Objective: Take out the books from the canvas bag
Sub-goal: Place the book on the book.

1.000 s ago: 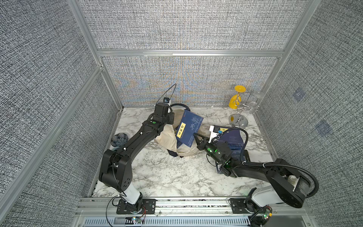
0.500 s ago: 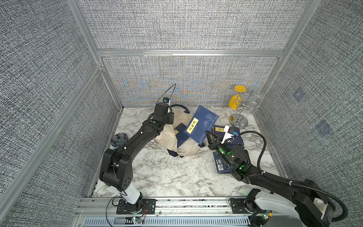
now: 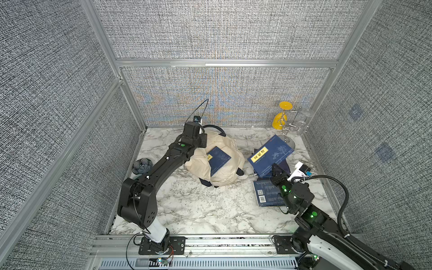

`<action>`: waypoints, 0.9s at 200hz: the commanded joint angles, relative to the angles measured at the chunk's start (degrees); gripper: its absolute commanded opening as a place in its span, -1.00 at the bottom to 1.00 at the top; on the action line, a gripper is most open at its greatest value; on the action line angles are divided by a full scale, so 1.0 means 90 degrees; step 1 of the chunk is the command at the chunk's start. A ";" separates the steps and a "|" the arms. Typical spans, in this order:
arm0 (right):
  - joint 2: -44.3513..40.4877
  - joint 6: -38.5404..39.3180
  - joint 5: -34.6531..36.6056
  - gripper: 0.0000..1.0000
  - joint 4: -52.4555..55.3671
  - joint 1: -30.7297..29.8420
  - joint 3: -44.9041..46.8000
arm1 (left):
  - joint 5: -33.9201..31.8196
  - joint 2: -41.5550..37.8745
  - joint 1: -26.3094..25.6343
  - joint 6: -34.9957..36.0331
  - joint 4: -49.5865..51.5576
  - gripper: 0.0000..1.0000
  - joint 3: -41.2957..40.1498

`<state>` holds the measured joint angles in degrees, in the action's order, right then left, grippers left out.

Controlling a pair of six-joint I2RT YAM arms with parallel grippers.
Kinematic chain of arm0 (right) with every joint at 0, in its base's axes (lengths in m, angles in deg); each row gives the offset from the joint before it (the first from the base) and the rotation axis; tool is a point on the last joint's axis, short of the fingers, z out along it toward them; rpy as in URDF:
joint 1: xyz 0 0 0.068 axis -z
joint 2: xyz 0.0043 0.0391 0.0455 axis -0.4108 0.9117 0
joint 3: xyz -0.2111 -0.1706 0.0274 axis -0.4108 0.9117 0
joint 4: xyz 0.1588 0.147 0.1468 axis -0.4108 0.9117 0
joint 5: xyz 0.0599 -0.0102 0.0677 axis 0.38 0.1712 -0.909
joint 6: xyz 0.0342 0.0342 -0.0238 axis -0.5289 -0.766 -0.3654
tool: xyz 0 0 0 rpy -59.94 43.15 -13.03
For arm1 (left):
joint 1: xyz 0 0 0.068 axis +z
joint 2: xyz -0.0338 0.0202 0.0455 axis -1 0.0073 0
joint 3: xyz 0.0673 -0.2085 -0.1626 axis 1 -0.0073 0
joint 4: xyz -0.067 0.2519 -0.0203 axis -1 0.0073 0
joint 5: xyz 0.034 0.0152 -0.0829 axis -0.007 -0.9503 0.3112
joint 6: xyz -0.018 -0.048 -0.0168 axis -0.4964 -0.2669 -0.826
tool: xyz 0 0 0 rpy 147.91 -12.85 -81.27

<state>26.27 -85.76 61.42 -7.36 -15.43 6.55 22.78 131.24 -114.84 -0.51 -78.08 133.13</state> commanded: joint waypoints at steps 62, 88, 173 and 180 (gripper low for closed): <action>-0.0698 -0.2210 0.0901 -1.00 0.3211 -0.0101 -0.0152 | 0.0136 -0.0069 0.0012 -0.0061 0.0103 -1.00 0.0068; -0.0732 -0.2664 0.0954 -1.00 0.3596 -0.0188 -0.0088 | 0.0136 -0.0083 0.0005 -0.0061 0.0108 -1.00 0.0078; -0.0553 -0.3640 0.0715 -1.00 0.4081 -0.0313 0.0044 | 0.0156 -0.0141 0.0005 -0.0071 0.0107 -1.00 0.0068; -0.0530 -0.3637 0.0673 -1.00 0.4044 -0.0317 0.0069 | 0.0156 -0.0130 0.0004 -0.0071 0.0107 -1.00 0.0068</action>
<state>21.44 -116.44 67.24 27.74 -18.14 7.18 23.98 130.43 -114.84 -0.93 -77.23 133.41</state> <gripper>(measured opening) 0.079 0.049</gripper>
